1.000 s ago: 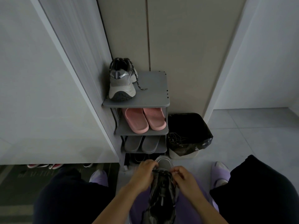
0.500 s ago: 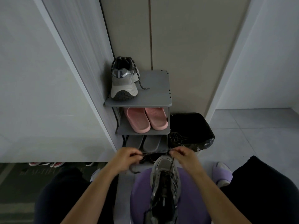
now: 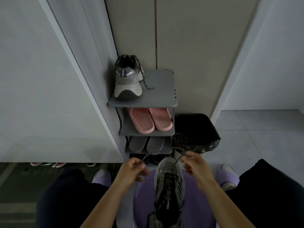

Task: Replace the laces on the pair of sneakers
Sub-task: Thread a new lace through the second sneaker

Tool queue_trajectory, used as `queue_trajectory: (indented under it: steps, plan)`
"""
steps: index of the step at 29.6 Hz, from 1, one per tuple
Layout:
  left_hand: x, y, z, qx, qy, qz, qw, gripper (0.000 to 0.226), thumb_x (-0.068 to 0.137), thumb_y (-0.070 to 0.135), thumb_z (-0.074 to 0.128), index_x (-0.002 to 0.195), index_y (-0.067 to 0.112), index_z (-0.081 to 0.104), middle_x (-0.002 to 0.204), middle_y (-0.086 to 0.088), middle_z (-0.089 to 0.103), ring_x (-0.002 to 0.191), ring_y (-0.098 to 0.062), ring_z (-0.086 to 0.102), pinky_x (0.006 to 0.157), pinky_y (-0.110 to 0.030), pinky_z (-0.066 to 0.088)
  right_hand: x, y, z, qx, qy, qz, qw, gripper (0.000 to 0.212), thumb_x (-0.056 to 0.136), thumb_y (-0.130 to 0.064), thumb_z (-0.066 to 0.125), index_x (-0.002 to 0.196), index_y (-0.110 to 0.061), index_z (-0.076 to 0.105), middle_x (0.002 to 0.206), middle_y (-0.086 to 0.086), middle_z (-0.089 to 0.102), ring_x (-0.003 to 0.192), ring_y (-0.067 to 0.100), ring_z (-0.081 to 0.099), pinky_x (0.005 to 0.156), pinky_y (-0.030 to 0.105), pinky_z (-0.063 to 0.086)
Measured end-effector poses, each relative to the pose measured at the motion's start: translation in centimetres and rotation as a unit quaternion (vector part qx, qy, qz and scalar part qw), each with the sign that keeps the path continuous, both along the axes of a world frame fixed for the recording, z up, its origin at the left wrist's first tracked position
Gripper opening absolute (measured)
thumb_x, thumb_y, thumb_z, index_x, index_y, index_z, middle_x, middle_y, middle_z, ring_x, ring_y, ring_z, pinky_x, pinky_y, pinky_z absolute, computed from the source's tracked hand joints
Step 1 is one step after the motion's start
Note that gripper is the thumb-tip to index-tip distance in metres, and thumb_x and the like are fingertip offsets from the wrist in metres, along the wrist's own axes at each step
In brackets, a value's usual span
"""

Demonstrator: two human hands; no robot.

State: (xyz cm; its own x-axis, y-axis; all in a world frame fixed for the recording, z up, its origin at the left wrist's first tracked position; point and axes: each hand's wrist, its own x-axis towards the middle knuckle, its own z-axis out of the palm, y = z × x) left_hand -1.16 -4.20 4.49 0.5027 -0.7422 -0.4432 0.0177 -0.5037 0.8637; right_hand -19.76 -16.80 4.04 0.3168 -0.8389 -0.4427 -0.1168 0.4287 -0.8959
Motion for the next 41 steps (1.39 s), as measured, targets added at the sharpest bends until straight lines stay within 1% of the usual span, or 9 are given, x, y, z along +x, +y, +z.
queue_trajectory:
  steps: [2,5,8,13,24,29,32,35,41]
  plan:
    - [-1.5,-1.1,-0.3,-0.023,-0.019,0.043,0.999,0.005,0.090,0.006,0.054,0.085,0.005,0.053,0.064,-0.006,0.067,0.054,-0.009,0.064,0.044,-0.018,0.042,0.4,1.2,-0.2,-0.095,0.103,0.080,0.987,0.010,0.084,-0.005,0.060,0.090,-0.012,0.056,0.073,0.002,0.056,0.065,0.015,0.051,0.067,0.031,0.045]
    - [-3.5,-2.1,-0.7,-0.049,-0.019,0.106,0.993,0.009,0.086,0.004,0.059,0.079,0.001,0.055,0.061,-0.008,0.064,0.045,-0.001,0.058,0.041,-0.010,0.039,0.9,3.2,-1.2,-0.181,0.248,0.285,0.908,0.005,0.085,-0.016,0.061,0.084,-0.019,0.066,0.083,0.000,0.065,0.074,0.011,0.058,0.073,0.026,0.047]
    - [-5.0,-2.4,-1.2,-0.050,0.036,0.153,0.986,0.004,0.083,0.005,0.063,0.080,0.003,0.061,0.068,-0.004,0.063,0.058,-0.006,0.059,0.046,-0.005,0.041,1.3,4.3,-2.2,-0.210,0.297,0.316,0.876,0.017,0.085,-0.020,0.057,0.093,-0.018,0.073,0.092,0.001,0.070,0.077,0.011,0.061,0.065,0.022,0.044]
    - [-5.5,-2.4,-2.0,-0.062,0.043,0.195,0.978,0.006,0.083,0.005,0.063,0.078,0.004,0.061,0.065,-0.006,0.058,0.060,-0.012,0.053,0.044,-0.004,0.039,1.8,4.5,-2.3,-0.209,0.290,0.284,0.890,0.016,0.083,-0.021,0.059,0.087,-0.021,0.074,0.069,-0.009,0.060,0.064,0.006,0.057,0.050,0.014,0.034]
    - [-5.4,-2.7,-2.3,-0.083,0.052,0.163,0.982,0.011,0.086,0.004,0.059,0.075,0.005,0.056,0.063,-0.008,0.061,0.047,-0.008,0.058,0.044,-0.015,0.046,1.6,4.7,-2.3,-0.239,0.261,0.266,0.897,0.019,0.085,-0.022,0.062,0.100,-0.020,0.073,0.078,-0.011,0.056,0.059,-0.005,0.047,0.053,0.005,0.035]
    - [-4.9,-2.7,-3.1,-0.075,0.003,0.127,0.989,0.019,0.084,0.003,0.061,0.070,0.009,0.050,0.060,-0.009,0.059,0.044,-0.006,0.058,0.041,-0.015,0.043,1.6,4.7,-1.7,-0.231,0.260,0.266,0.899,0.021,0.086,-0.020,0.061,0.103,-0.019,0.073,0.091,-0.005,0.069,0.076,0.003,0.057,0.058,0.007,0.038]
    - [-4.8,-2.6,-3.2,-0.069,-0.043,0.101,0.992,0.023,0.084,0.004,0.062,0.067,0.013,0.048,0.061,-0.008,0.058,0.049,-0.012,0.059,0.042,-0.015,0.042,1.6,4.8,-1.4,-0.225,0.263,0.265,0.900,0.021,0.086,-0.018,0.061,0.103,-0.017,0.073,0.082,-0.009,0.064,0.087,0.012,0.062,0.063,0.013,0.039]
    - [-4.6,-2.6,-3.2,-0.067,-0.083,0.076,0.991,0.026,0.083,0.005,0.063,0.065,0.015,0.046,0.060,-0.005,0.057,0.050,-0.013,0.058,0.043,-0.014,0.042,1.6,4.9,-1.4,-0.226,0.261,0.260,0.902,0.023,0.086,-0.018,0.061,0.106,-0.016,0.072,0.093,-0.003,0.067,0.094,0.014,0.063,0.057,0.004,0.037]
    - [-4.6,-2.9,-3.5,-0.063,-0.139,0.014,0.988,0.032,0.077,0.005,0.069,0.065,0.024,0.046,0.062,0.004,0.053,0.058,-0.010,0.054,0.057,-0.023,0.048,1.5,4.8,-1.3,-0.234,0.256,0.268,0.899,0.023,0.087,-0.018,0.060,0.106,-0.017,0.071,0.064,-0.022,0.043,0.058,-0.007,0.045,0.055,0.005,0.039]
